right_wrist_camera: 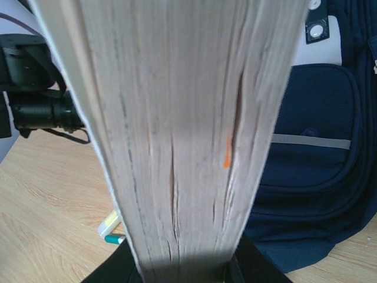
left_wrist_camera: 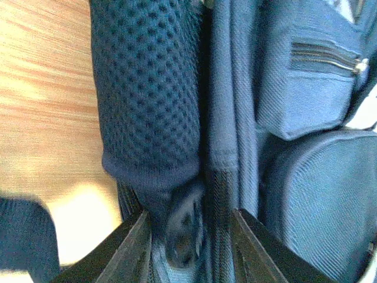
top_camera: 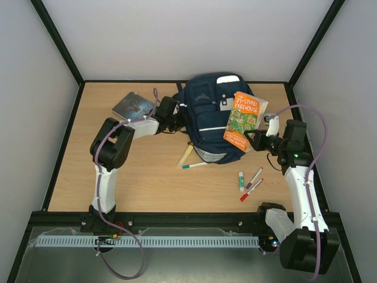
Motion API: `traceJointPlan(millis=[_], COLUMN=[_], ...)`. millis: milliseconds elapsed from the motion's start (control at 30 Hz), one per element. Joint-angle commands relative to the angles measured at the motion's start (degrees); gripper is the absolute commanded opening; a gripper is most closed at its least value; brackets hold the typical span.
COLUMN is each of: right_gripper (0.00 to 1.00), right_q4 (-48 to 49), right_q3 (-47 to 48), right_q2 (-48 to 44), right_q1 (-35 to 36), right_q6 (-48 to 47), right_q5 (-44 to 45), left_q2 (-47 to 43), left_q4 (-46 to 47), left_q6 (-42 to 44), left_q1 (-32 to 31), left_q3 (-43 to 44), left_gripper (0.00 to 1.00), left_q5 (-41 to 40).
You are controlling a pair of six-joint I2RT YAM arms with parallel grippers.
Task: Pack the student bag
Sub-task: Move the student bag to the center of the board.
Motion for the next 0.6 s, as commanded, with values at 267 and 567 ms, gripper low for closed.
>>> traceJointPlan(millis=[267, 567], right_gripper=[0.01, 0.01], right_q4=[3.83, 3.71], right_q3=[-0.13, 0.02], right_q2=[-1.12, -0.68], right_q1=[-0.38, -0.38], right_q6=[-1.23, -1.13], right_q5=[-1.74, -3.05], left_q2=[4.07, -9.86], left_q4=[-0.21, 3.96], left_q6=[-2.74, -1.86], left_q1=[1.34, 3.95], left_q3=[1.89, -18.42], left_gripper=[0.03, 0.02], left_q5=[-3.21, -6.6])
